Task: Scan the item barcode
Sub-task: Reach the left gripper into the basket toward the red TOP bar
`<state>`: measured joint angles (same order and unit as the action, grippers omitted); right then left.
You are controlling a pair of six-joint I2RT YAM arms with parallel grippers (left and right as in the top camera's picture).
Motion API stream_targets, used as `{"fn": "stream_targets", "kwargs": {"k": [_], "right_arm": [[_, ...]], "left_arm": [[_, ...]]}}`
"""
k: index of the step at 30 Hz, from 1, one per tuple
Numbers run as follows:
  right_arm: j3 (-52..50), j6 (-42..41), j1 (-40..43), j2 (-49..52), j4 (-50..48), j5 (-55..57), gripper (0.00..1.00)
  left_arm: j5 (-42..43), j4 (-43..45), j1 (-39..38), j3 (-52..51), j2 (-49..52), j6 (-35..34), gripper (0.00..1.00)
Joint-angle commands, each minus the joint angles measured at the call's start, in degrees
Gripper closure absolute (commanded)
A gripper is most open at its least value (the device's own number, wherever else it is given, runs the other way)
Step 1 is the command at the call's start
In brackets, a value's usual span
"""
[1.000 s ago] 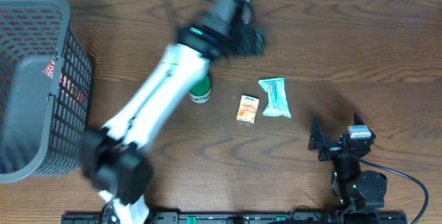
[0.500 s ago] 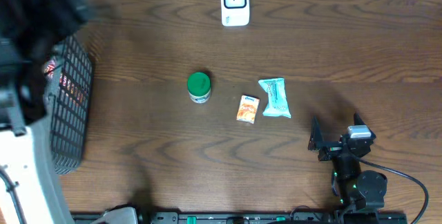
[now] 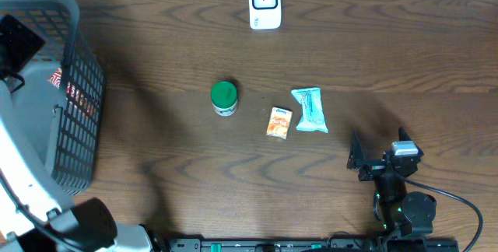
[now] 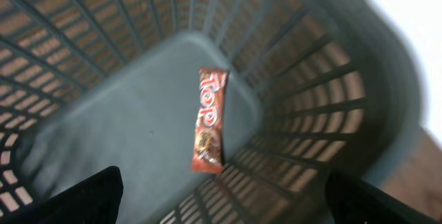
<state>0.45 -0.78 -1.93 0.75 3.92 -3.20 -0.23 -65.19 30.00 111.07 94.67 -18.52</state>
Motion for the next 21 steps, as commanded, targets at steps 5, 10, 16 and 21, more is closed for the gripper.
{"fn": "stream_targets", "kwargs": {"k": [5,10,16,21], "right_arm": [[-0.13,0.2,-0.35,0.0,0.15,0.07,0.01],[-0.13,0.22,-0.35,0.0,0.15,0.07,0.01],[-0.13,0.22,-0.35,0.0,0.15,0.07,0.01],[-0.13,0.22,-0.35,0.0,0.15,0.07,0.01]], "left_arm": [[-2.47,-1.68,0.2,-0.24,9.92,0.61,0.07],[-3.45,-1.14,0.2,-0.24,16.02,-1.73,0.06],[-3.48,-0.98,0.2,-0.26,22.03,-1.7,0.07],[-3.48,-0.96,0.2,-0.26,26.86,-1.75,0.06]]}}
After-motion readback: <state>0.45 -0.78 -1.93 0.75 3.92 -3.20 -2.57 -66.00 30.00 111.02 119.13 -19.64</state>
